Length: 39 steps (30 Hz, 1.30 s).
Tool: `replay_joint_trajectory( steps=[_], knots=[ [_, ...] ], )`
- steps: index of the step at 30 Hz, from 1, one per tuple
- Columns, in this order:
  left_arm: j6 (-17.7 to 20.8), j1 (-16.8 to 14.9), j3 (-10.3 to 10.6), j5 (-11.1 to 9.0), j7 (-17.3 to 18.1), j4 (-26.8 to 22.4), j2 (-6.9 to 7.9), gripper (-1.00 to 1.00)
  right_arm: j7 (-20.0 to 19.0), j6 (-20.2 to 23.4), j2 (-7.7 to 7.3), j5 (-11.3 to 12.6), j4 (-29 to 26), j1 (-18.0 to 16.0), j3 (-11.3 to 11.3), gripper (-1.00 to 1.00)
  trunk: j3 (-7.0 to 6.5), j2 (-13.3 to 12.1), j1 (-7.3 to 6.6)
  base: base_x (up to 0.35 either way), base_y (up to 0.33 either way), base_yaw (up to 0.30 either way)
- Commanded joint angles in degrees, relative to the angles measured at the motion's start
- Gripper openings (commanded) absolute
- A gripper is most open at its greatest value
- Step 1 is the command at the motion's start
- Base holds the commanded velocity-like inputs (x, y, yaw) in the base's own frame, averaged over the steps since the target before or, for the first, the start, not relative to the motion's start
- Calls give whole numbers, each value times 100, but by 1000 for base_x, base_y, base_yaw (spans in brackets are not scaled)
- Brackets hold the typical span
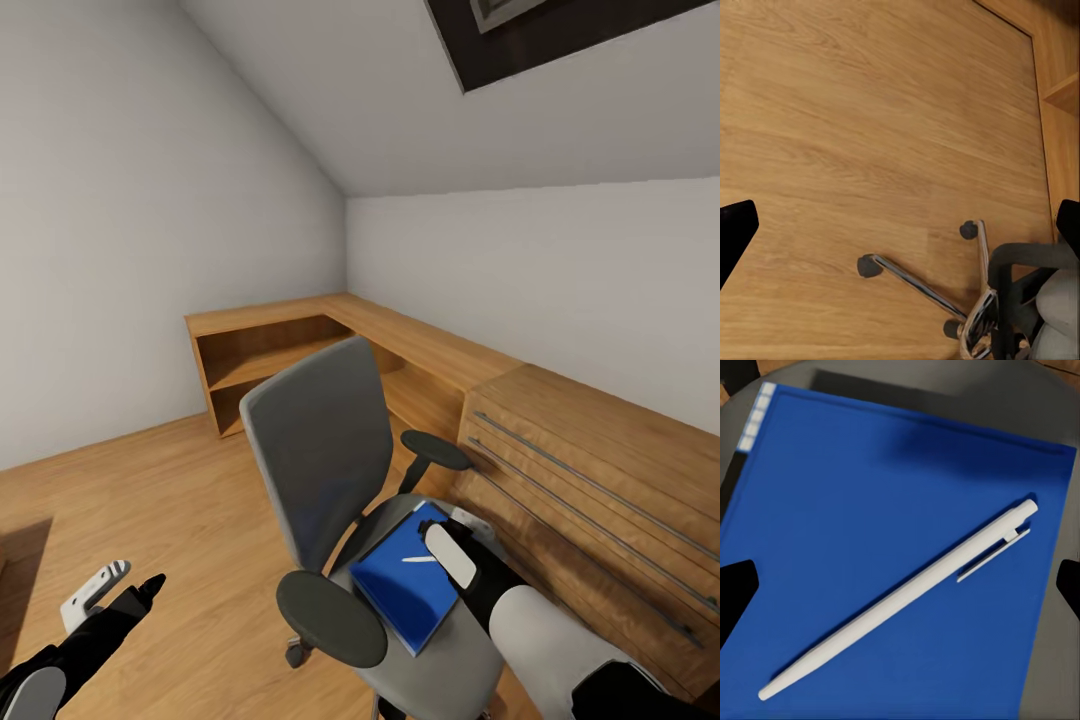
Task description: In the bedroom, organize the workspace by keeping the computer under the desk, ensuring the monitor is on the desk, placing the keyboard on the desk next to the monitor, placing the mouse on the desk next to the keyboard, moving the folder from the swivel chair onto the desk next to the mouse, stacking the notebook on top of the folder with the pen on top of the notebook, and positioning the swivel chair next to the desk.
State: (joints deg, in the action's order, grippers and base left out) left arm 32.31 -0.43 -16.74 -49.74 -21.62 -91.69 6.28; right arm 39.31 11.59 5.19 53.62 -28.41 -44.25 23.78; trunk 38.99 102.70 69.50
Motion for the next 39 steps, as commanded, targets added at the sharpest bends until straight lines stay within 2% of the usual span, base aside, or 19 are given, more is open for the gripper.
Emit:
replay_joint_trajectory(
  steps=[1,4,11,19,27,36,39],
  knots=[
    [20,-3,-28,-63,-50,-28,2,100,72,1,8,-18,-10,-5,66,100,6,3,0,0,0,0],
    [93,-2,-125,-72,-44,-84,23,100,168,-95,20,-110,-21,-5,150,100,6,3,0,0,0,0],
    [319,-1,-332,-71,-36,-101,30,100,290,-153,19,-137,-24,-5,176,100,6,3,0,0,0,0],
    [372,-1,-345,-71,-35,-104,31,100,296,-156,17,-140,-24,-5,172,100,6,3,0,0,0,0],
    [372,-1,-335,-71,-35,-104,30,100,296,-157,14,-141,-23,-5,171,100,150,324,175,0,0,0],
    [381,-1,-334,-71,-35,-104,28,100,288,-157,10,-143,-20,-5,178,100,150,324,175,0,0,0],
    [381,-1,-332,-71,-35,-104,25,100,288,-157,9,-142,-18,-5,178,100,203,444,241,0,0,0]
  ],
)
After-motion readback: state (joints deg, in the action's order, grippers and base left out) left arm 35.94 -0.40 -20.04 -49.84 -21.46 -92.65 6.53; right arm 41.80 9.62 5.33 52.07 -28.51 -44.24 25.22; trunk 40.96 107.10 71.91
